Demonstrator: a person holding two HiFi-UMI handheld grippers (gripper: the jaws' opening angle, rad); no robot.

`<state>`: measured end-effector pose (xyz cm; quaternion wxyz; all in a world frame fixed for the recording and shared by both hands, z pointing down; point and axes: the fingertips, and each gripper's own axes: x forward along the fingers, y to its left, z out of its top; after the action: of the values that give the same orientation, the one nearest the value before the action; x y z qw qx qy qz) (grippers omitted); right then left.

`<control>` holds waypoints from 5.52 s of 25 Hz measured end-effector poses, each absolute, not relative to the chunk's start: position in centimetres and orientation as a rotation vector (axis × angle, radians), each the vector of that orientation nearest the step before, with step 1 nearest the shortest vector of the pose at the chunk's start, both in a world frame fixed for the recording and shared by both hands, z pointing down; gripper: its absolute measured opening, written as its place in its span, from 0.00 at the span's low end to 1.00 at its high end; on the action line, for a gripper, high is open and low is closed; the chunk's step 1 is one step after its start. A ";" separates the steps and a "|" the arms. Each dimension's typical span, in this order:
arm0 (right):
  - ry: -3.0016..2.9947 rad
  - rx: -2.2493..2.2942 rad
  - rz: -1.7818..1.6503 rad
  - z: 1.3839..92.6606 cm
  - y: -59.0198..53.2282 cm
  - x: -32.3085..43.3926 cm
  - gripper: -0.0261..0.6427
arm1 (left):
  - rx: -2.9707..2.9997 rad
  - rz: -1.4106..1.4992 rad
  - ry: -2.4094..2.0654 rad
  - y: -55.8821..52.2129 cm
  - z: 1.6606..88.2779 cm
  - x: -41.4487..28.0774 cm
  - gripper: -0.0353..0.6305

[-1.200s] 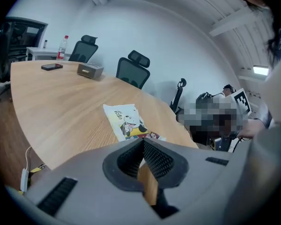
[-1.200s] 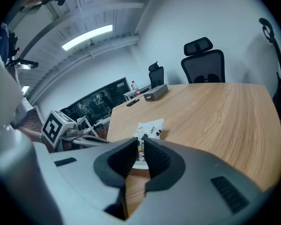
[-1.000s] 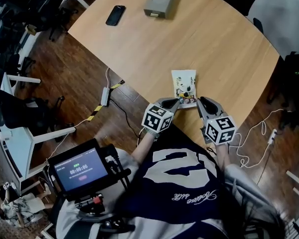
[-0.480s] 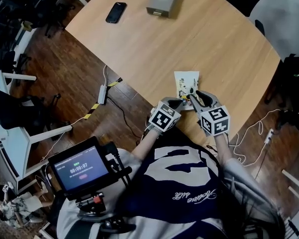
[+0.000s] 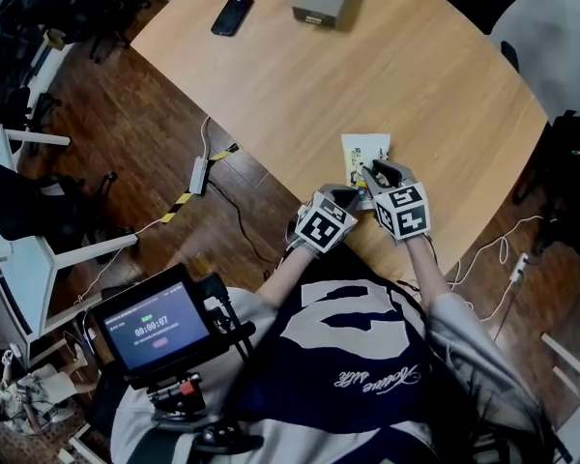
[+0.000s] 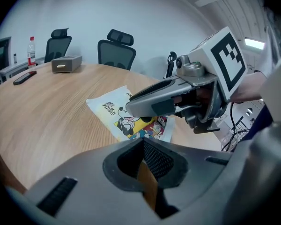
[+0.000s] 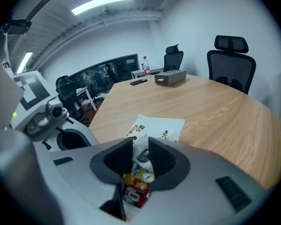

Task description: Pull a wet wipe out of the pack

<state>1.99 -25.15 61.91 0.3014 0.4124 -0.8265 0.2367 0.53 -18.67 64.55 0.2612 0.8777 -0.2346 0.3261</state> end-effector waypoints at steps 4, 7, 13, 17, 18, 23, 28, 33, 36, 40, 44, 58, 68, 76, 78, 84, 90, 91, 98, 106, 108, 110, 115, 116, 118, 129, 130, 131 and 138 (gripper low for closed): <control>-2.152 1.027 0.507 62.3 -25.0 1.3 0.12 | 2.382 0.889 -0.642 -18.8 64.6 0.6 0.06; -2.120 0.967 0.419 62.5 -24.8 0.4 0.05 | 2.371 0.904 -0.648 -18.9 64.9 0.4 0.06; -2.261 1.104 0.764 60.4 -25.1 0.8 0.05 | 2.373 0.907 -0.648 -19.0 65.3 0.5 0.06; -2.340 1.168 0.974 59.2 -24.7 1.3 0.05 | 2.369 0.914 -0.654 -19.1 65.3 0.5 0.06; -2.359 1.184 1.022 58.9 -24.7 1.5 0.05 | 2.369 0.914 -0.654 -19.1 65.3 0.6 0.06; -2.478 1.252 1.227 55.9 -25.7 2.4 0.05 | 2.368 0.915 -0.658 -19.4 65.1 0.9 0.06; -2.571 1.276 1.236 52.7 -26.5 2.9 0.05 | 2.371 0.916 -0.659 -19.5 65.2 0.9 0.06; -2.634 1.322 1.157 50.1 -27.0 3.6 0.05 | 2.372 0.915 -0.656 -19.3 65.7 0.5 0.06; -2.654 1.368 1.104 48.6 -27.4 4.8 0.05 | 2.368 0.919 -0.656 -19.3 65.7 0.4 0.06; -2.650 1.448 1.036 47.0 -27.8 7.0 0.05 | 2.366 0.918 -0.657 -19.5 65.5 0.4 0.06; -2.560 1.557 0.974 48.1 -27.8 10.3 0.05 | 2.373 0.914 -0.658 -19.6 65.5 0.4 0.06; -2.314 1.759 0.982 53.1 -26.8 17.5 0.05 | 2.379 0.921 -0.679 -19.2 64.9 0.2 0.06; -2.308 1.707 1.007 54.8 -24.9 17.8 0.05 | 2.351 0.792 -0.750 -18.8 63.2 -0.2 0.06; -2.420 1.696 0.990 52.6 -22.7 18.1 0.05 | 2.286 0.433 -1.019 -18.6 56.3 -3.0 0.06; -2.446 1.678 0.975 52.0 -21.1 18.4 0.05 | 2.249 0.344 -1.094 -16.9 54.6 -3.9 0.06; -2.503 1.567 0.912 52.0 -22.3 17.4 0.05 | 2.171 0.207 -1.290 -16.6 52.4 -7.8 0.06; -2.550 1.524 0.894 50.7 -19.8 15.8 0.05 | 2.153 0.156 -1.346 -13.9 51.4 -9.4 0.06; -2.561 1.522 0.891 50.2 -18.7 15.5 0.05 | 2.161 0.151 -1.344 -12.9 51.0 -9.4 0.06; -2.601 1.530 0.878 48.0 -13.3 12.1 0.05 | 2.218 0.111 -1.308 -6.9 48.8 -10.6 0.06; -2.621 1.517 0.814 46.3 -5.4 7.2 0.05 | 2.237 0.082 -1.283 1.0 48.2 -13.7 0.06; -2.621 1.508 0.791 46.0 -3.5 6.2 0.05 | 2.232 0.070 -1.275 2.8 48.5 -14.3 0.06; -2.621 1.498 0.772 45.7 -1.6 5.5 0.05 | 2.224 0.057 -1.263 4.4 48.9 -14.6 0.06; -2.613 1.487 0.745 45.2 2.1 5.0 0.05 | 2.237 0.038 -1.201 6.9 49.5 -13.3 0.06; -2.611 1.486 0.739 45.1 2.5 5.2 0.05 | 2.247 0.035 -1.189 7.2 49.4 -12.8 0.06; -2.610 1.482 0.722 45.0 3.0 5.4 0.05 | 2.264 0.026 -1.176 7.5 49.2 -12.0 0.06; -2.644 1.363 0.680 44.8 4.8 7.0 0.05 | 2.280 -0.010 -1.216 7.5 47.5 -8.1 0.06; -2.649 1.353 0.675 44.4 4.8 7.0 0.05 | 2.283 -0.015 -1.211 7.4 47.1 -7.7 0.06; -2.652 1.345 0.673 44.1 4.8 7.1 0.05 | 2.288 -0.015 -1.200 7.3 46.8 -7.1 0.06; -2.647 1.328 0.707 44.0 5.2 8.1 0.05 | 2.317 0.044 -1.115 7.7 46.3 -3.5 0.06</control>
<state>8.15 5.22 43.98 0.0485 0.4356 -0.8684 0.2319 -3.52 7.74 46.30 0.2810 0.8647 -0.4161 0.0165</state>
